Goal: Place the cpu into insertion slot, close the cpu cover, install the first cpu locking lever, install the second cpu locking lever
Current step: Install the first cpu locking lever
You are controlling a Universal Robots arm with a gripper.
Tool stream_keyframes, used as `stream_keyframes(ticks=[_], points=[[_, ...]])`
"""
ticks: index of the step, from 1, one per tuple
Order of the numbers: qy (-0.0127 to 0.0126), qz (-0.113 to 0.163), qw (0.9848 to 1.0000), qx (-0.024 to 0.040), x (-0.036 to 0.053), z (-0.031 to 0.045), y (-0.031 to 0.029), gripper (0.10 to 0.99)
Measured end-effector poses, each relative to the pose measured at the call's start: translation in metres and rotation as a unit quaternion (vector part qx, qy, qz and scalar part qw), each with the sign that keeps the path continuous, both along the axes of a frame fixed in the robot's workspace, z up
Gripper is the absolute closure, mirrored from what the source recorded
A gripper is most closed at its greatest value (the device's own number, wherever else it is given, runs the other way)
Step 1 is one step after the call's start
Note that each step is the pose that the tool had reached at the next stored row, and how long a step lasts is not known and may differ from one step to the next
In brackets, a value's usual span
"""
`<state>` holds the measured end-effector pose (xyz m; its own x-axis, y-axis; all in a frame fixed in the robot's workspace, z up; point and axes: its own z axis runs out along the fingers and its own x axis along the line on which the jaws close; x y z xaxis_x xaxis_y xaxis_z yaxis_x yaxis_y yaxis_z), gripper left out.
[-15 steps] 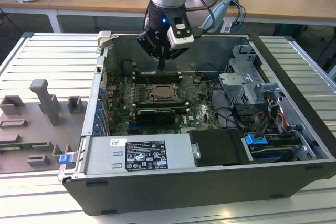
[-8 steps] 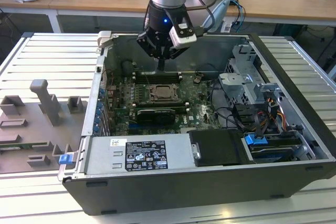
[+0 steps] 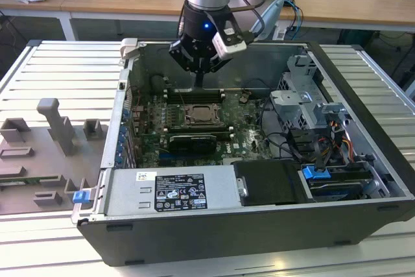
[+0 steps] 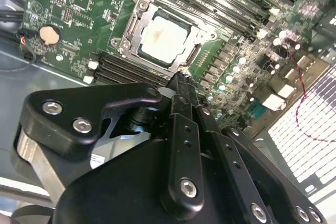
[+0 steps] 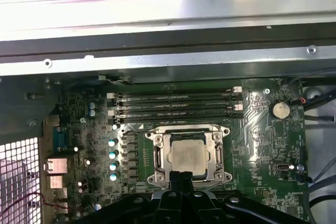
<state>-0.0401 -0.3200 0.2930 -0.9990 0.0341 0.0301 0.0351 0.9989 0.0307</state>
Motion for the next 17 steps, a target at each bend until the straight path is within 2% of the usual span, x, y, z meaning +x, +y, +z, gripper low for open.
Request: stream_keyframes(ticks=[6,8,9,11,13,15,17], points=[[0.0000,0.045,0.9990,0.0000,0.0000,0.0000,0.0000,0.980],[0.0000,0.065,0.9979,0.0000,0.0000,-0.0002,0.0000,0.980],[0.0000,0.079,0.9969,0.0000,0.0000,-0.0002,0.0000,0.980],[-0.0002,0.088,0.9961,0.0002,-0.0004,-0.0004,0.0000,0.980],[-0.0027,0.088,0.9961,0.0017,-0.0027,-0.0006,0.0000,0.980],[-0.0063,0.088,0.9961,0.0038,-0.0098,-0.0008,0.0000,0.980],[-0.0091,0.088,0.9960,0.0038,-0.0220,-0.0008,0.0000,0.980]])
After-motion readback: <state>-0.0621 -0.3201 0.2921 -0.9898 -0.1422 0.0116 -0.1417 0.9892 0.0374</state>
